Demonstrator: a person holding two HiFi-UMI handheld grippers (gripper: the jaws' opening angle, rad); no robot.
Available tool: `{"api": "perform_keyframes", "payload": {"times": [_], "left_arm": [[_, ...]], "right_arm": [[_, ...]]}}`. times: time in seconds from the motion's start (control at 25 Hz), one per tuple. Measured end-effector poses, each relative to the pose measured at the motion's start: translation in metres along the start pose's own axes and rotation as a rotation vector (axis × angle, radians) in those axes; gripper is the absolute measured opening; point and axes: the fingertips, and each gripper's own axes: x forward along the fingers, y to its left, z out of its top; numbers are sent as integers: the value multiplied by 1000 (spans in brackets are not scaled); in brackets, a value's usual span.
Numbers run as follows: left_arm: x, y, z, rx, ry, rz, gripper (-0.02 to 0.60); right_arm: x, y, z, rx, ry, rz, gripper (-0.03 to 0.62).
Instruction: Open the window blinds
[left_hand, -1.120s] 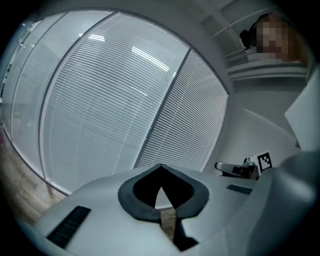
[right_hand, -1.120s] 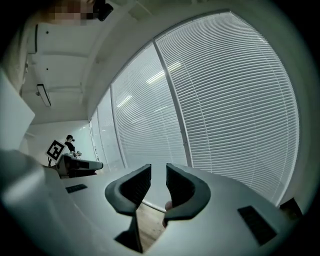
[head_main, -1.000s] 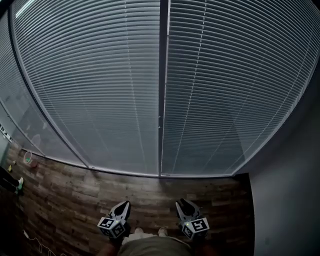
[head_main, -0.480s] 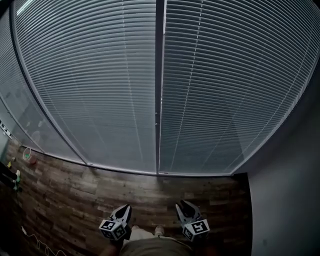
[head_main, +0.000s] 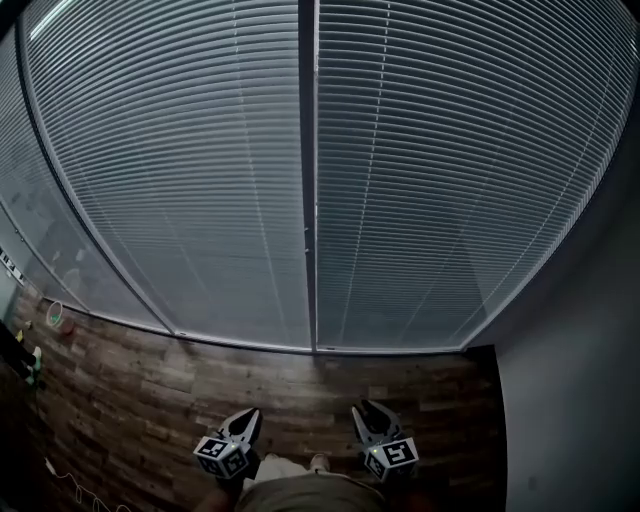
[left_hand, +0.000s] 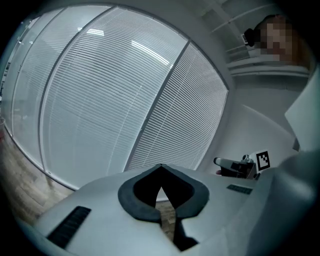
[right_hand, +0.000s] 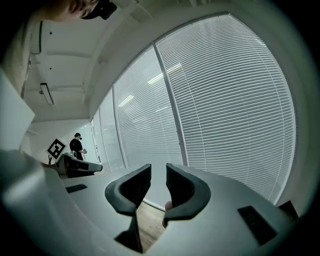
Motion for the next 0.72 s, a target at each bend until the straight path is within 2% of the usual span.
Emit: {"api": "perform_keyframes", "payload": {"times": [0.12, 0.28, 0.48, 0.72], "left_arm": [[4, 5, -9, -7, 18, 8, 12], [-7, -11, -2, -19, 36, 2, 12], [-10, -4, -5, 33, 46, 1, 12], [-7, 24, -8, -20, 58, 26, 12]], "right_arm": [[2, -5, -2, 4, -18, -2, 98], [-13, -2, 22, -7, -36, -12, 98], [-6, -5, 24, -8, -40, -13, 98], [22, 0, 15, -5, -12, -3, 98]]}}
